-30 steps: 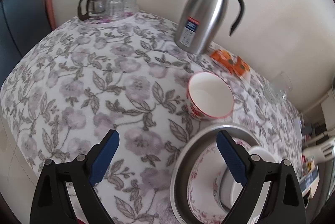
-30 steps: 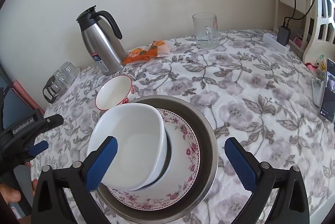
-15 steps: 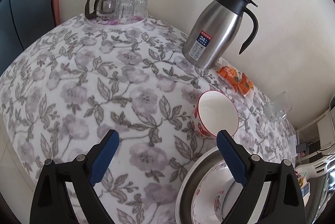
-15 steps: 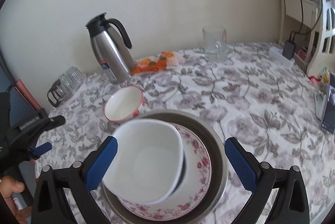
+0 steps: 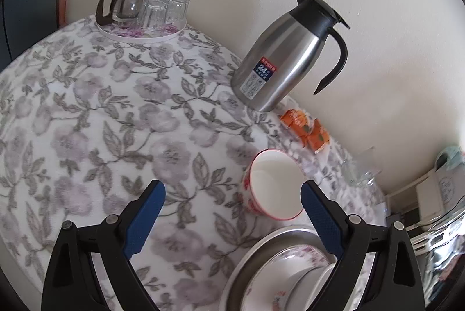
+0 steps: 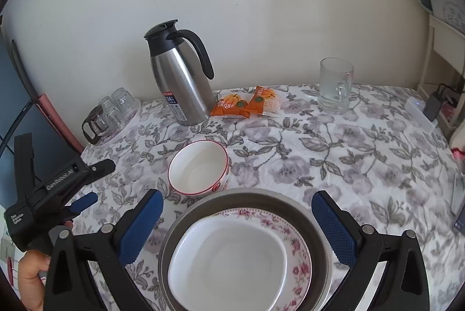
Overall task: Organize plates and bowls
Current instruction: 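Move both tools toward the red-rimmed strawberry-print bowl, then close both tools on the strawberry bowl rim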
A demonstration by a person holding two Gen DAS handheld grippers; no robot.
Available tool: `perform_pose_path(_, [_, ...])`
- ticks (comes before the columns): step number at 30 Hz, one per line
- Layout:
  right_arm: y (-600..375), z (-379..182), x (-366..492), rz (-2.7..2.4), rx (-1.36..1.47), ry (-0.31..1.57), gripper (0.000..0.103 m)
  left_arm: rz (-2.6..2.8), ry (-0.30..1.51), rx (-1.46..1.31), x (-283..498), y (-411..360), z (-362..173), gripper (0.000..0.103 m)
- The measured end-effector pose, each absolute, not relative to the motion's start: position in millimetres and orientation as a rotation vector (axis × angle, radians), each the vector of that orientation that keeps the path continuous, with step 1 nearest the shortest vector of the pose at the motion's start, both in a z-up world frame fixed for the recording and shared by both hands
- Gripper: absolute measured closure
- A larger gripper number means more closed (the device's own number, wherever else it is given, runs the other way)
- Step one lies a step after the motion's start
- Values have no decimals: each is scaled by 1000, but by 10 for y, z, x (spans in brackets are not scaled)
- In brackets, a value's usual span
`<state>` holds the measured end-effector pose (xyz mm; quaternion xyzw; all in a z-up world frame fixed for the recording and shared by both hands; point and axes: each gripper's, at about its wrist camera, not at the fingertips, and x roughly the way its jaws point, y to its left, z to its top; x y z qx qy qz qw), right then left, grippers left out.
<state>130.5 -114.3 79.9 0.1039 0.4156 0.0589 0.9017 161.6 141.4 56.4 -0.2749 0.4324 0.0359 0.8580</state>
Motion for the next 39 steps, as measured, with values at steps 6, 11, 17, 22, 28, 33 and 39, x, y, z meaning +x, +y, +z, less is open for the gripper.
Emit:
perform_pose_path(6, [-1133, 768, 1593, 141, 150, 927, 11, 60, 958, -561, 1794, 1262, 425, 9])
perform_pose_path(11, [-1067, 662, 1810, 152, 114, 987, 22, 23, 975, -541, 1928, 1132, 338, 9])
perform_pose_path(17, [-943, 526, 2090, 172, 110, 1063, 31, 1, 1005, -548, 2086, 1061, 162, 10])
perform_pose_path(22, [-847, 391, 2303, 177, 126, 1125, 39, -24, 1035, -548, 2211, 1017, 19, 22])
perform_pose_path(28, [-774, 201, 2519, 161, 154, 1191, 57, -46, 1059, -548, 2305, 982, -114, 23])
perform_pose_path(33, [-691, 64, 2646, 158, 162, 1244, 68, -63, 1092, -574, 2340, 989, -249, 38])
perform_pose_path(39, [-557, -77, 2747, 137, 138, 1305, 78, -74, 1098, -590, 2360, 1021, -334, 46])
